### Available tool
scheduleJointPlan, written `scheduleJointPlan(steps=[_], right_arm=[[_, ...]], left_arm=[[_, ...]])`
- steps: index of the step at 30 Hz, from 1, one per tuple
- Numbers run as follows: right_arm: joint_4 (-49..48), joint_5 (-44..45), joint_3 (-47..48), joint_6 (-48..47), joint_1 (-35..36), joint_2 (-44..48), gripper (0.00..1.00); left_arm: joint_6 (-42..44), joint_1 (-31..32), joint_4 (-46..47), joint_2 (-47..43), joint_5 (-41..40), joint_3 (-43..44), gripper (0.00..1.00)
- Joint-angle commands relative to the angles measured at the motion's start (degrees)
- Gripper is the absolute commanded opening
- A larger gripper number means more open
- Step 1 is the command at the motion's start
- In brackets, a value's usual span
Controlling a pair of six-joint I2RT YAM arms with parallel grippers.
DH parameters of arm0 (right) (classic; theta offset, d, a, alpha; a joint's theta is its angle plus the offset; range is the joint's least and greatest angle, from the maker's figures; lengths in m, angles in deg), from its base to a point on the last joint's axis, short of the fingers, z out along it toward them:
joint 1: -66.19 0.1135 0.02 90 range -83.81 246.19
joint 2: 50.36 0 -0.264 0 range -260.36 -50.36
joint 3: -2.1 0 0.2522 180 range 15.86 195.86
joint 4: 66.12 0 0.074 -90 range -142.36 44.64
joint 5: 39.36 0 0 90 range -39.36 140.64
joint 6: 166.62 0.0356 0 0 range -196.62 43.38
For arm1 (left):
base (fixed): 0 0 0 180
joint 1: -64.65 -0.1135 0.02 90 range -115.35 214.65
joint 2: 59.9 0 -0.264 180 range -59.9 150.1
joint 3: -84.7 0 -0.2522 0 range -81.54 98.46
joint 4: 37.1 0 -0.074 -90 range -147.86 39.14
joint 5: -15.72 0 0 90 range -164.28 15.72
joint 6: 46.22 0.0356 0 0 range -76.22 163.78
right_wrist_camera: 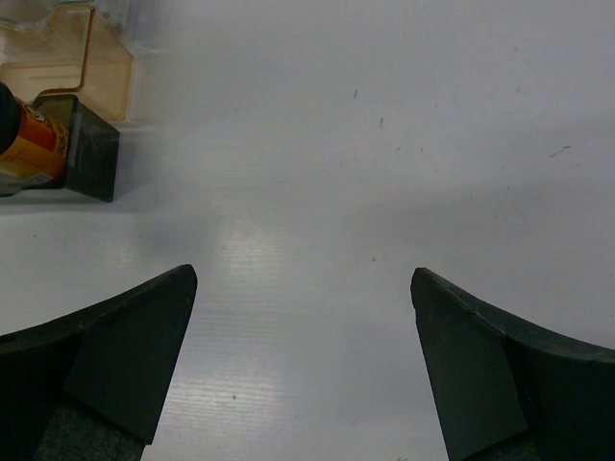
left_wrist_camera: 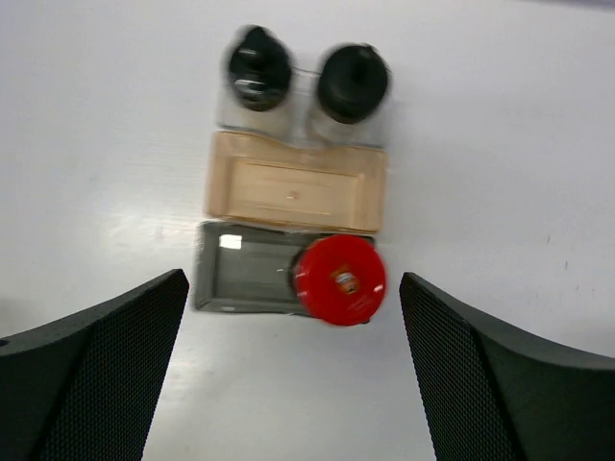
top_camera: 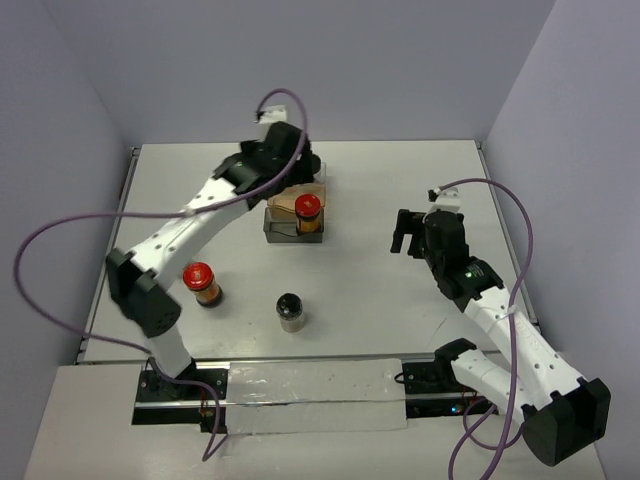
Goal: Organize the condiment bottles
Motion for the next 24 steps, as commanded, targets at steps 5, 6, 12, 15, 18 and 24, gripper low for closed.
scheduleJointPlan(steps=[5, 6, 12, 15, 18, 24], right_arm=[[-4.53, -0.67, -0.97, -0.07, 0.28, -0.99, 1.0], [-4.86, -0.86, -0.74, -0.07, 0.28, -1.55, 1.0], [-6.25, -3.28, -0.33, -0.07, 0.28, -2.38, 1.0], [-5.81, -3.03, -0.33, -0.07, 0.28, -1.88, 1.0], [-5.16, -2.77, -0.18, -0.07, 0.28, -1.12, 1.0], [-4.31, -2.59, -0.23, -0.07, 0.27, 0.26, 1.0]], left_arm=[[-19.98, -8.28, -19.66, -25.21, -9.92, -20.73, 0.94], [-22.9, -8.52, -21.03, -27.85, -9.45, -23.79, 0.93], [-33.82, -9.1, -25.99, -35.37, -8.38, -34.24, 0.9], [-36.22, -9.97, -26.93, -35.37, -7.76, -37.98, 0.89], [-37.51, -10.14, -24.85, -36.47, -6.17, -41.2, 0.92], [-37.84, -10.24, -21.23, -36.7, -3.11, -46.67, 0.93]])
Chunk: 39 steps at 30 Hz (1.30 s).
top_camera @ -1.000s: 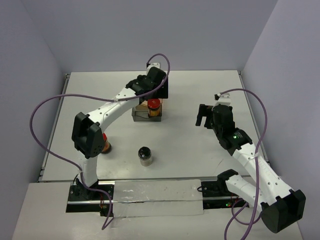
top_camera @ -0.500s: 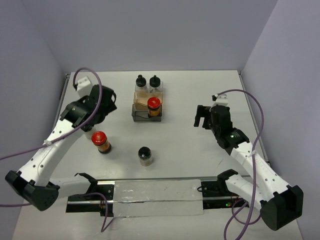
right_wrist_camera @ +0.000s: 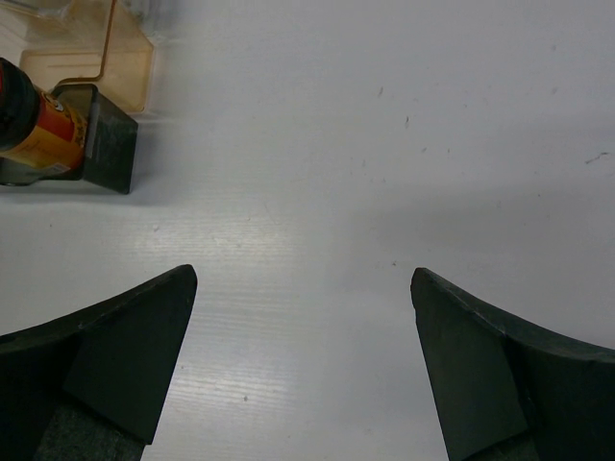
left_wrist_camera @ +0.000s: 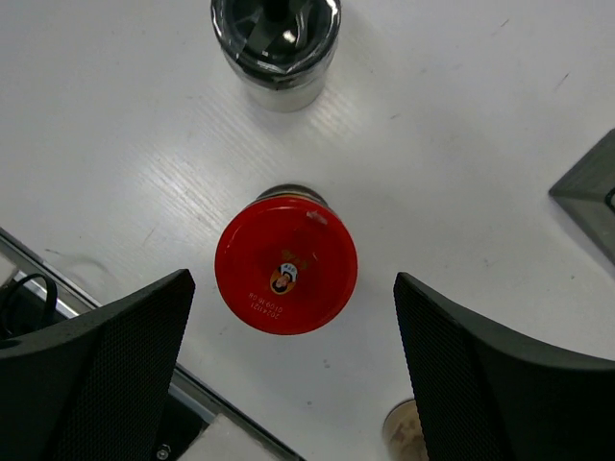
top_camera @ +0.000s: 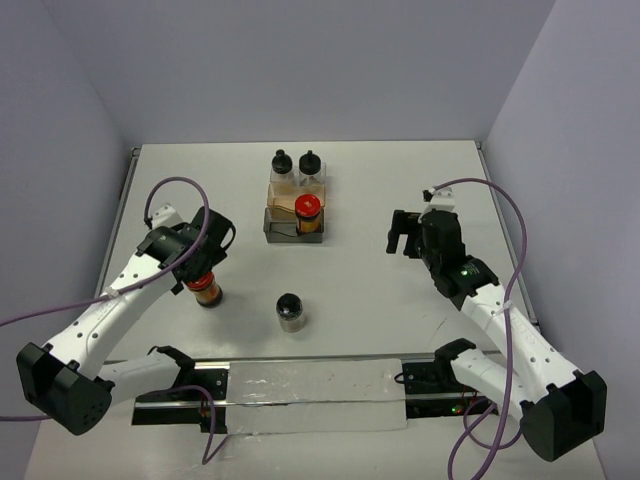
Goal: Organize the condiment bottles
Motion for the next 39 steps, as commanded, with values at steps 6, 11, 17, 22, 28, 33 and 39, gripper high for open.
scheduleJointPlan(steps=[6, 11, 17, 22, 28, 33, 39], right_arm=[[-1.1, -0.06, 1.02, -0.08, 0.29, 2.42, 1.0], [-0.92, -0.44, 1.19, -0.08, 0.3, 2.45, 1.0], [-0.66, -0.17, 1.02, -0.08, 0.3, 2.69, 1.0], [-1.01, -0.59, 1.1, -0.08, 0.28, 2.17, 1.0], [-0.87, -0.77, 0.9, -0.08, 0.34, 1.81, 1.0], [-0.49, -0.52, 0.85, -0.08, 0.28, 2.32, 1.0], [-0.4, -0.74, 0.86, -0.08, 0.3, 2.52, 1.0]], left_arm=[[-3.19, -0.69, 5.44, -1.09, 2.57, -4.21, 0.95], [-1.93, -1.27, 8.62, 0.5, 3.61, -5.79, 0.96], [-1.69, -1.84, 10.46, 1.03, 3.74, -7.58, 0.93], [-1.69, -2.28, 11.21, 1.1, 3.02, -8.71, 0.92], [-1.51, -2.89, 12.76, 0.69, 2.0, -10.64, 0.88], [-1.62, -3.32, 13.29, 0.25, 1.7, -11.25, 0.85], [-1.31, -3.66, 13.93, -0.04, 1.7, -12.0, 0.72]])
